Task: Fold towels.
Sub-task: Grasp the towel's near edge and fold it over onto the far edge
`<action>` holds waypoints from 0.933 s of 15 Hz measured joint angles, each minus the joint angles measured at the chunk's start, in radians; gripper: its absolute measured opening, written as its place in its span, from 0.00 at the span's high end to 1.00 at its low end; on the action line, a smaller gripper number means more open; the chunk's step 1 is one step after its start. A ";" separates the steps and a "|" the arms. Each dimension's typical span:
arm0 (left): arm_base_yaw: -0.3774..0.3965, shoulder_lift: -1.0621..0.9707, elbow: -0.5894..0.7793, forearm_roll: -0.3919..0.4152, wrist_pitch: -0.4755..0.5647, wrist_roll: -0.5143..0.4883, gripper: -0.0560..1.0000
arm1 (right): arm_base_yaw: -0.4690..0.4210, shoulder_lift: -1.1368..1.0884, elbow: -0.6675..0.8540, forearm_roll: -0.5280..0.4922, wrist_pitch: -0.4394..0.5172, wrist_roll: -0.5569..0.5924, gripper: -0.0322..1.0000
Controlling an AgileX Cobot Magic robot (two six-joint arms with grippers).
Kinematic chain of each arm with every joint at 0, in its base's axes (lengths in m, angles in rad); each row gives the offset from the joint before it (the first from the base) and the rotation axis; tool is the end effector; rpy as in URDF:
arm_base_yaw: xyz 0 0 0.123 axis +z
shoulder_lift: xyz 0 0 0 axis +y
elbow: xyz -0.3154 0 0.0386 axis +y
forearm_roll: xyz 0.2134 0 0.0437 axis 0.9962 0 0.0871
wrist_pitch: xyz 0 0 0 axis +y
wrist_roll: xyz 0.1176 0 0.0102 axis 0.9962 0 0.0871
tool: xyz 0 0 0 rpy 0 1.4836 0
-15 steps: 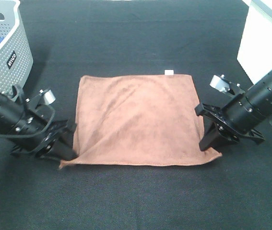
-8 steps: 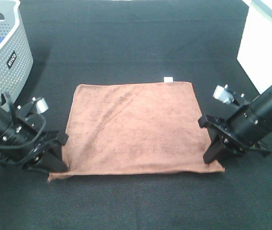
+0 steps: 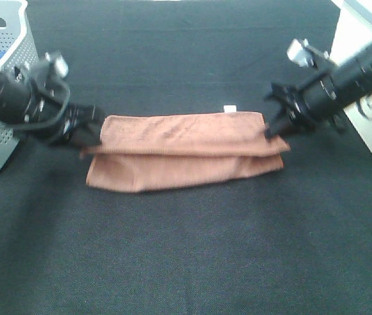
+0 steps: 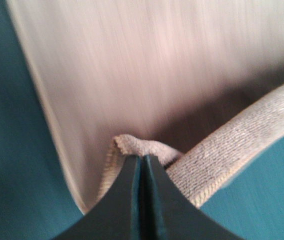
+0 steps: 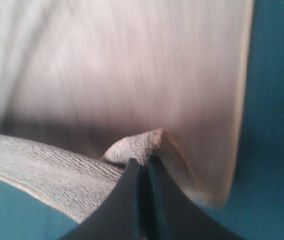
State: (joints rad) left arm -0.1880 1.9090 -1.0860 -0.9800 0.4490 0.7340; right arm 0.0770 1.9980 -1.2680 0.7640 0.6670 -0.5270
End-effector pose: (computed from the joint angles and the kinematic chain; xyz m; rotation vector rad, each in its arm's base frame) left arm 0.3632 -0.1125 0.1884 0.1305 2.5829 -0.6182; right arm 0.3915 0.0809 0.1865 -0.0709 2.7051 0.6597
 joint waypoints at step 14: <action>0.000 0.218 -0.249 0.009 -0.183 0.029 0.95 | 0.000 0.300 -0.421 -0.089 -0.037 0.155 0.97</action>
State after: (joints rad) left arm -0.1880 2.1270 -1.3350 -0.9710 0.2660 0.7630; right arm 0.0770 2.2980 -1.6890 0.6750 0.6300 -0.3720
